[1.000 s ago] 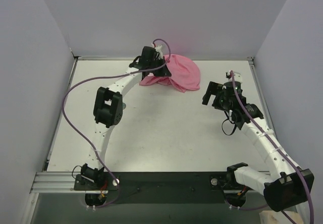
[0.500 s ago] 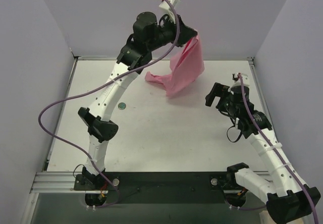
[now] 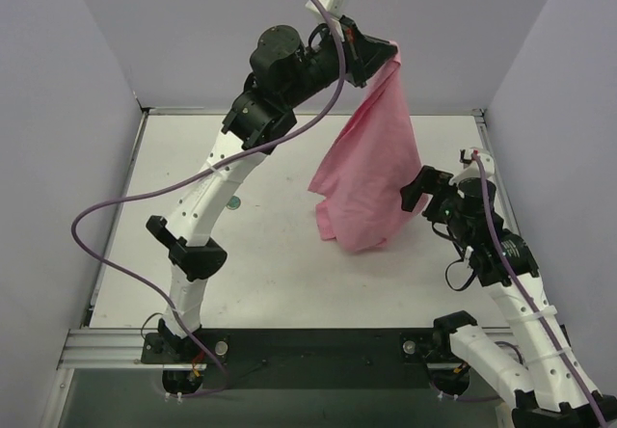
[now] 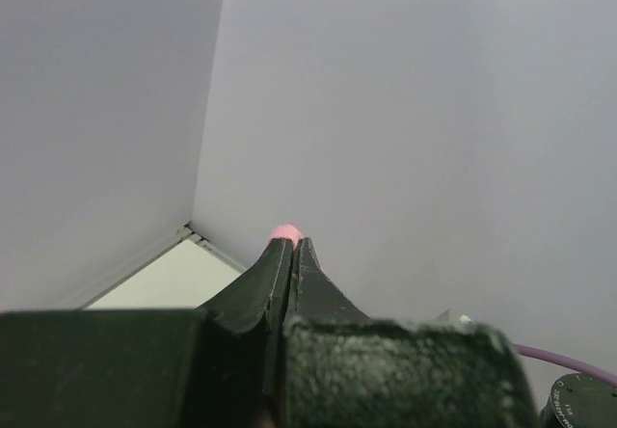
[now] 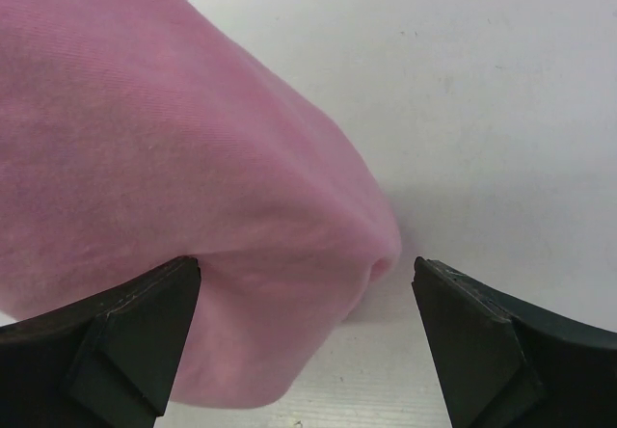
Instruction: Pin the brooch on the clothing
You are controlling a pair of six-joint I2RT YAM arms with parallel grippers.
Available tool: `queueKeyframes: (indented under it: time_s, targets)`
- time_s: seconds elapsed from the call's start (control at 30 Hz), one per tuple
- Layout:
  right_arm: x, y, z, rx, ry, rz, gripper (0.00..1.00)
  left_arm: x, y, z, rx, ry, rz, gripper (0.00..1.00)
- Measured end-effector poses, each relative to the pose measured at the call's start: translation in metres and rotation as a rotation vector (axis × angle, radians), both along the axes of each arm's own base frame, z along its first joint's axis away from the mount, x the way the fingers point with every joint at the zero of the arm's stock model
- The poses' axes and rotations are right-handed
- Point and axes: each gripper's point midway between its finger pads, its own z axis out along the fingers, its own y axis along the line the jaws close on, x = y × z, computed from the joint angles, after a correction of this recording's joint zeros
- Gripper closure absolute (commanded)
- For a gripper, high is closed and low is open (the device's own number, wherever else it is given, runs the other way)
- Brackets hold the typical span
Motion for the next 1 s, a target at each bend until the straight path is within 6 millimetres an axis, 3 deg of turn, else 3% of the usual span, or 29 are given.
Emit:
queueKeyframes:
  time_s: [0.17, 0.23, 0.33, 0.53, 0.63, 0.7, 0.77, 1.0]
  targets:
    - [-0.004, 0.0, 0.0, -0.005, 0.004, 0.013, 0.0, 0.009, 0.016, -0.01, 0.022, 0.047, 0.085, 1.0]
    - [-0.004, 0.002, -0.005, -0.013, 0.021, 0.026, 0.0, 0.019, 0.026, -0.03, 0.054, 0.093, 0.14, 1.0]
    - [-0.003, 0.006, -0.013, -0.022, 0.053, 0.051, 0.01, 0.042, 0.049, -0.074, 0.108, 0.183, 0.233, 1.0]
    - [-0.001, 0.031, -0.038, -0.046, 0.147, 0.16, 0.03, 0.095, 0.119, -0.191, 0.2, 0.428, 0.417, 1.0]
    - [-0.006, 0.058, -0.054, -0.07, 0.203, 0.263, 0.04, 0.107, 0.147, -0.221, 0.22, 0.49, 0.499, 1.0]
    - [-0.011, 0.075, -0.063, -0.09, 0.229, 0.328, 0.06, 0.103, 0.152, -0.221, 0.218, 0.49, 0.511, 1.0]
    - [-0.017, 0.095, -0.071, -0.114, 0.243, 0.397, 0.06, 0.092, 0.151, -0.207, 0.201, 0.466, 0.497, 1.0]
    - [-0.028, 0.154, -0.085, -0.14, 0.231, 0.57, 0.15, 0.032, 0.121, -0.11, 0.094, 0.26, 0.398, 1.0]
